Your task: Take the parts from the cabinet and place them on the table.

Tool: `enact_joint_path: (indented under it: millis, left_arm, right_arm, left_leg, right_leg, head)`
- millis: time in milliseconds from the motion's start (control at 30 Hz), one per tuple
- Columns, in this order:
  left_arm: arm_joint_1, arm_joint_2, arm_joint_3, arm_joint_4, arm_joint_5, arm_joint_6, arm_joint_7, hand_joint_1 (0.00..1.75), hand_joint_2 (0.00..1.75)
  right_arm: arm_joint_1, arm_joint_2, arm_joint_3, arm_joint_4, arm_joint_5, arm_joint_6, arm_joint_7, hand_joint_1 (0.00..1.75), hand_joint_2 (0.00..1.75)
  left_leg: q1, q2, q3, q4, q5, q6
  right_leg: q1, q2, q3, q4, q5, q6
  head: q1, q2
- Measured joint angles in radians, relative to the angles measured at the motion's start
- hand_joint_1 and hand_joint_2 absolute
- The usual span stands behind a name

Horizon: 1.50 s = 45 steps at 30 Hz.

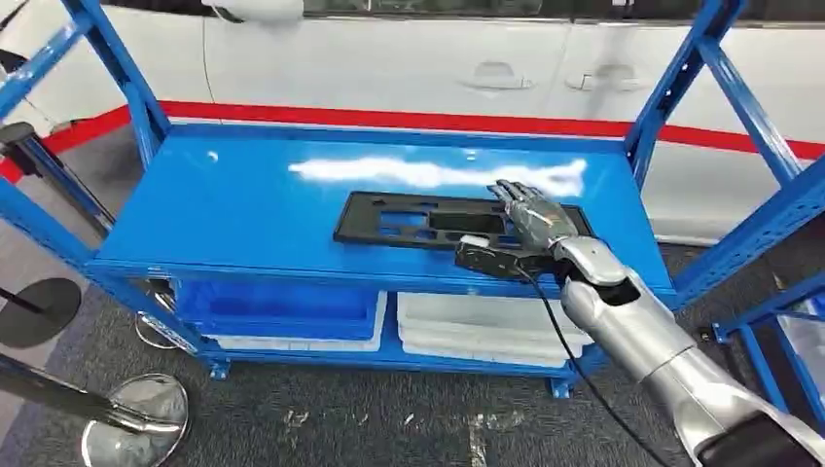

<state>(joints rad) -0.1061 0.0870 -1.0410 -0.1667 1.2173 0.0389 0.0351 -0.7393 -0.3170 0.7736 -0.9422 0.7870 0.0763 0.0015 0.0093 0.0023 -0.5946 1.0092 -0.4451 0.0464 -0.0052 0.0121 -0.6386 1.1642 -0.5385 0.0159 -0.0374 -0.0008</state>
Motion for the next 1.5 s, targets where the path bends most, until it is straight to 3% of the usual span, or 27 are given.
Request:
enact_joint_path:
  millis: [67, 100, 133, 200, 233, 267, 300, 367, 433, 467, 500, 567, 600, 633, 667, 700, 733, 767, 800, 867, 900, 933, 967, 1200, 1267, 1500]
  left_arm:
    - [0.000, 0.000, 0.000, 0.000, 0.000, 0.000, 0.000, 0.00, 0.00]
    - [0.001, 0.000, 0.000, 0.000, 0.000, 0.000, 0.000, 0.00, 0.00]
    - [0.002, 0.000, 0.000, 0.000, 0.000, 0.000, 0.000, 0.00, 0.00]
    - [0.002, -0.001, 0.000, 0.000, 0.002, 0.000, 0.000, 0.00, 0.00]
    - [0.001, -0.001, 0.000, 0.000, 0.003, 0.000, 0.000, 0.00, 0.00]
    - [0.001, -0.001, 0.000, 0.000, 0.006, 0.000, 0.000, 0.00, 0.00]
    - [-0.001, -0.001, 0.000, 0.000, 0.010, 0.000, 0.000, 0.00, 0.00]
    - [-0.001, -0.001, 0.000, 0.000, 0.012, 0.000, 0.001, 0.00, 0.00]
    - [-0.002, -0.002, 0.000, 0.000, 0.014, 0.000, 0.002, 0.00, 0.00]
    - [-0.002, -0.002, 0.000, 0.000, 0.017, 0.000, 0.001, 0.00, 0.00]
    - [-0.004, -0.002, 0.000, 0.000, 0.020, 0.000, 0.001, 0.00, 0.00]
    - [-0.004, -0.002, 0.000, 0.000, 0.026, 0.000, 0.000, 0.00, 0.00]
    - [-0.002, -0.002, 0.000, 0.000, 0.031, 0.000, 0.000, 0.00, 0.00]
    - [0.000, -0.002, 0.000, 0.000, 0.032, 0.000, 0.000, 0.00, 0.00]
    - [0.003, -0.002, 0.000, 0.000, 0.032, 0.000, 0.000, 0.00, 0.00]
    - [0.003, -0.002, 0.000, 0.000, 0.033, 0.000, 0.000, 0.00, 0.00]
    - [0.003, -0.001, 0.000, 0.000, 0.034, 0.000, 0.000, 0.00, 0.00]
    - [0.005, 0.000, 0.000, 0.000, 0.036, 0.000, 0.000, 0.00, 0.00]
    - [0.004, 0.002, 0.000, 0.001, 0.039, 0.000, 0.000, 0.00, 0.00]
    - [0.001, 0.002, 0.000, 0.001, 0.044, 0.000, 0.000, 0.00, 0.00]
    - [0.003, 0.001, 0.000, 0.001, 0.048, -0.001, -0.003, 0.00, 0.00]
    - [0.003, 0.001, 0.000, 0.001, 0.051, -0.003, -0.007, 0.00, 0.00]
    - [0.003, 0.001, 0.000, 0.001, 0.051, -0.003, -0.011, 0.00, 1.75]
    - [0.001, 0.001, 0.001, 0.001, 0.080, -0.016, -0.061, 0.00, 1.75]
    - [0.001, 0.001, 0.003, 0.001, 0.089, -0.023, -0.073, 0.00, 1.75]
    - [0.003, 0.000, 0.005, 0.001, 0.103, -0.024, -0.084, 0.00, 1.75]
  right_arm:
    - [0.007, 0.000, 0.000, 0.002, 0.000, 0.002, 0.001, 0.00, 1.75]
    - [0.011, 0.000, 0.000, 0.003, 0.000, 0.002, 0.001, 0.00, 1.75]
    - [0.012, 0.000, 0.000, 0.003, 0.000, 0.002, 0.001, 0.00, 1.75]
    - [0.008, 0.000, 0.000, 0.004, 0.000, 0.002, 0.001, 0.00, 1.75]
    - [0.006, 0.001, 0.000, 0.005, 0.000, 0.002, 0.001, 0.00, 1.75]
    - [0.003, 0.002, 0.002, 0.007, 0.003, 0.004, 0.001, 0.00, 1.75]
    - [-0.002, 0.003, 0.002, 0.008, 0.007, 0.011, 0.001, 0.00, 1.75]
    - [0.000, 0.004, 0.004, 0.011, 0.019, 0.037, 0.006, 0.00, 1.75]
    - [-0.007, 0.012, 0.009, 0.015, 0.031, 0.083, 0.016, 0.00, 1.75]
    - [-0.015, 0.016, 0.016, 0.020, 0.033, 0.105, 0.021, 0.00, 1.75]
    - [-0.025, 0.019, 0.025, 0.029, 0.033, 0.125, 0.025, 0.00, 1.75]
    - [-0.032, 0.033, 0.044, 0.050, 0.026, 0.149, 0.028, 0.00, 1.75]
    - [-0.033, 0.040, 0.056, 0.062, 0.020, 0.158, 0.028, 0.00, 1.75]
    - [-0.033, 0.047, 0.067, 0.074, 0.013, 0.169, 0.028, 0.00, 1.75]
    - [-0.035, 0.051, 0.076, 0.084, 0.003, 0.184, 0.028, 0.00, 1.75]
    - [-0.040, 0.057, 0.086, 0.092, -0.006, 0.198, 0.028, 1.29, 1.75]
    - [-0.051, 0.063, 0.097, 0.105, -0.016, 0.214, 0.028, 1.75, 1.75]
    - [-0.062, 0.064, 0.110, 0.119, -0.023, 0.226, 0.028, 1.75, 1.75]
    - [-0.074, 0.069, 0.125, 0.128, -0.031, 0.237, 0.028, 1.75, 1.75]
    - [-0.082, 0.070, 0.143, 0.139, -0.041, 0.241, 0.029, 1.75, 1.75]
    - [-0.087, 0.070, 0.151, 0.144, -0.048, 0.240, 0.029, 1.75, 1.75]
    - [-0.093, 0.071, 0.159, 0.152, -0.055, 0.236, 0.033, 1.75, 1.75]
    - [-0.098, 0.071, 0.165, 0.155, -0.063, 0.232, 0.034, 1.75, 1.75]
    - [-0.131, 0.071, 0.194, 0.172, -0.105, 0.171, 0.039, 1.75, 1.75]
    - [-0.132, 0.071, 0.198, 0.172, -0.114, 0.155, 0.039, 1.75, 1.75]
    - [-0.129, 0.069, 0.202, 0.171, -0.127, 0.124, 0.039, 1.75, 1.75]
  left_leg:
    - [0.000, -0.001, 0.007, 0.001, -0.009, 0.003]
    - [0.000, -0.002, 0.013, 0.003, -0.015, 0.002]
    - [0.000, -0.003, 0.020, 0.004, -0.022, 0.001]
    - [0.000, -0.003, 0.039, 0.012, -0.041, -0.004]
    - [0.001, -0.003, 0.047, 0.017, -0.052, -0.010]
    - [-0.005, -0.004, 0.043, 0.018, -0.059, -0.018]
    - [-0.005, -0.003, 0.042, 0.023, -0.064, -0.025]
    - [-0.005, -0.001, 0.045, 0.011, -0.066, -0.033]
    - [-0.001, 0.002, 0.049, 0.019, -0.081, -0.044]
    - [-0.002, 0.000, 0.033, 0.056, -0.095, -0.050]
    - [0.000, 0.000, -0.004, 0.122, -0.121, -0.055]
    - [0.003, 0.000, -0.105, 0.282, -0.163, -0.061]
    - [0.003, 0.000, -0.141, 0.323, -0.158, -0.062]
    - [0.003, 0.000, -0.153, 0.316, -0.128, -0.062]
    - [0.003, 0.000, -0.144, 0.264, -0.075, -0.061]
    - [0.003, 0.000, -0.122, 0.187, -0.017, -0.059]
    - [0.003, 0.000, -0.092, 0.096, 0.042, -0.054]
    - [0.001, -0.004, -0.077, 0.057, 0.049, -0.050]
    - [-0.005, -0.006, -0.061, 0.032, 0.037, -0.048]
    - [-0.006, -0.005, -0.064, 0.029, 0.028, -0.041]
    - [0.003, -0.006, -0.061, 0.022, 0.034, -0.045]
    - [0.001, -0.005, -0.060, 0.023, 0.032, -0.046]
    - [0.000, -0.006, -0.060, 0.022, 0.031, -0.046]
    - [-0.003, -0.006, -0.053, 0.022, 0.024, -0.033]
    - [-0.004, -0.006, -0.052, 0.023, 0.024, -0.032]
    - [-0.004, -0.006, -0.052, 0.022, 0.027, -0.029]
  right_leg:
    - [-0.005, -0.001, -0.090, 0.139, -0.033, 0.007]
    - [-0.007, -0.002, -0.119, 0.164, -0.021, 0.009]
    - [-0.010, -0.003, -0.120, 0.140, 0.013, 0.011]
    - [-0.015, -0.008, -0.066, -0.017, 0.126, 0.011]
    - [-0.015, -0.014, -0.039, -0.097, 0.160, 0.010]
    - [-0.009, -0.017, -0.023, -0.097, 0.139, 0.008]
    - [-0.005, -0.012, -0.014, -0.123, 0.127, -0.001]
    - [-0.005, -0.009, -0.016, -0.117, 0.122, -0.011]
    - [-0.014, -0.006, -0.003, -0.129, 0.121, -0.020]
    - [-0.014, -0.006, 0.005, -0.131, 0.116, -0.027]
    - [-0.015, -0.007, 0.008, -0.131, 0.112, -0.034]
    - [-0.012, -0.006, 0.017, -0.131, 0.103, -0.039]
    - [-0.012, -0.003, 0.023, -0.130, 0.097, -0.039]
    - [-0.012, -0.001, 0.031, -0.130, 0.092, -0.038]
    - [-0.013, 0.001, 0.041, -0.130, 0.084, -0.037]
    - [-0.013, 0.002, 0.051, -0.130, 0.077, -0.035]
    - [-0.013, 0.003, 0.062, -0.130, 0.069, -0.031]
    - [-0.013, 0.003, 0.063, -0.130, 0.064, -0.026]
    - [-0.006, 0.005, 0.059, -0.125, 0.061, -0.020]
    - [-0.006, 0.004, 0.060, -0.134, 0.063, -0.012]
    - [-0.002, 0.003, 0.061, -0.128, 0.058, -0.017]
    - [-0.002, 0.002, 0.062, -0.133, 0.064, -0.025]
    - [-0.003, 0.001, 0.065, -0.136, 0.063, -0.025]
    - [-0.003, -0.001, 0.080, -0.154, 0.062, -0.021]
    - [-0.003, -0.002, 0.080, -0.155, 0.063, -0.013]
    - [-0.003, -0.002, 0.079, -0.154, 0.066, -0.007]
  head:
    - [0.000, 0.000]
    - [0.001, 0.000]
    - [0.001, 0.000]
    - [0.000, 0.000]
    - [0.001, 0.000]
    - [0.002, 0.000]
    - [0.001, 0.000]
    - [-0.002, 0.000]
    - [-0.001, 0.000]
    - [-0.005, 0.000]
    - [-0.007, 0.000]
    - [-0.006, 0.000]
    - [-0.006, 0.000]
    - [-0.007, 0.000]
    - [-0.006, 0.000]
    - [-0.008, 0.000]
    - [-0.006, 0.000]
    - [-0.006, 0.000]
    - [-0.009, 0.000]
    - [-0.008, 0.000]
    - [-0.008, 0.000]
    - [-0.007, 0.000]
    - [-0.007, 0.000]
    - [-0.007, 0.000]
    - [-0.007, 0.000]
    - [-0.007, 0.000]
